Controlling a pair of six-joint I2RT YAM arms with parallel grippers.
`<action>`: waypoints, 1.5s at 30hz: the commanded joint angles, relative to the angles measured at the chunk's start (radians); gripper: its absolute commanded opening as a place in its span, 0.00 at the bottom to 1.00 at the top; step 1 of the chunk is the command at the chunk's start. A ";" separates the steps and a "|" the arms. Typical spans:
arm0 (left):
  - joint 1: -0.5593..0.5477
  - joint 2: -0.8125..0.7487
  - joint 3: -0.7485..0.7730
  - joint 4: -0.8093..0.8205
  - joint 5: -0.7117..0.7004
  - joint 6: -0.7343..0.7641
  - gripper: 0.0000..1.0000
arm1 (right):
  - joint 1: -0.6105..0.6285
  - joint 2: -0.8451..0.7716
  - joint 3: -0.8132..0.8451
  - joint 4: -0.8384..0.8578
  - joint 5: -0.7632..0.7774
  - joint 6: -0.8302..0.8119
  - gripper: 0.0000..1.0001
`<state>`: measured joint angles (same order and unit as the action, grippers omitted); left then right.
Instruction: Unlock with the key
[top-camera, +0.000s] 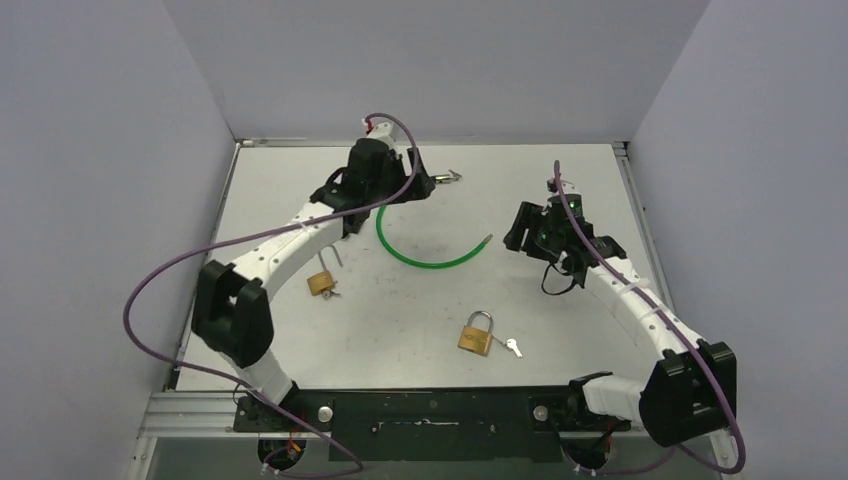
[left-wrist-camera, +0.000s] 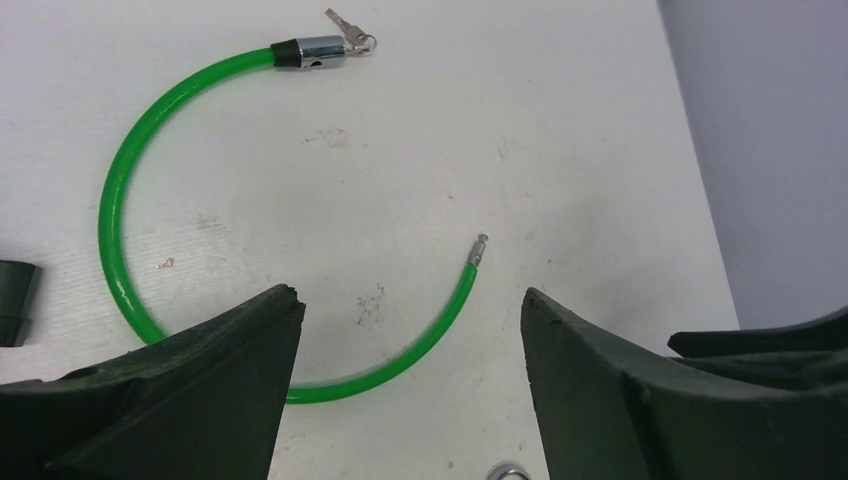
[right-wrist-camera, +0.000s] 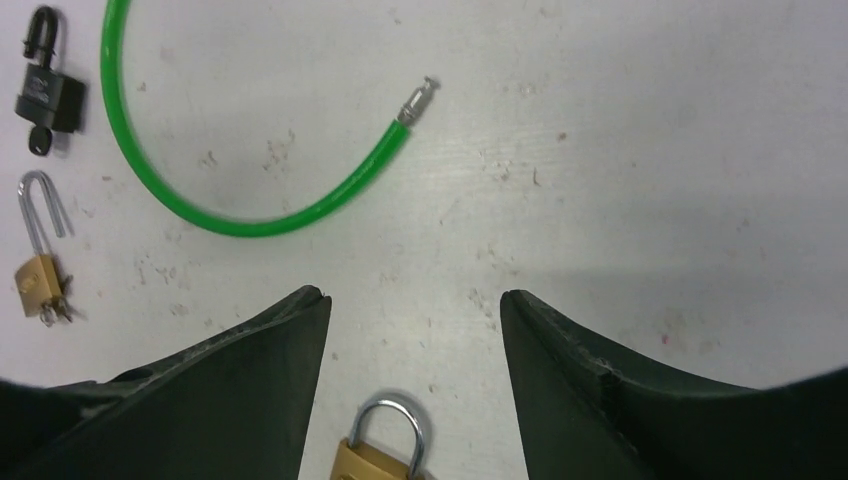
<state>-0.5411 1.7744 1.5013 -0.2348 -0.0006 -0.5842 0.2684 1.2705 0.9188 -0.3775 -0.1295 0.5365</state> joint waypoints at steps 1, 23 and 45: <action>0.003 -0.201 -0.214 0.108 0.045 0.105 0.77 | 0.039 -0.089 -0.063 -0.230 0.040 -0.042 0.63; -0.003 -0.514 -0.649 0.204 0.109 0.082 0.97 | 0.538 0.045 -0.195 -0.373 0.227 0.197 0.42; -0.013 -0.470 -0.651 0.220 0.139 0.056 0.98 | 0.534 0.066 -0.160 -0.301 0.290 0.104 0.00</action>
<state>-0.5491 1.2945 0.8230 -0.0624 0.1139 -0.5163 0.8032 1.4040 0.7483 -0.6956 0.1181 0.6548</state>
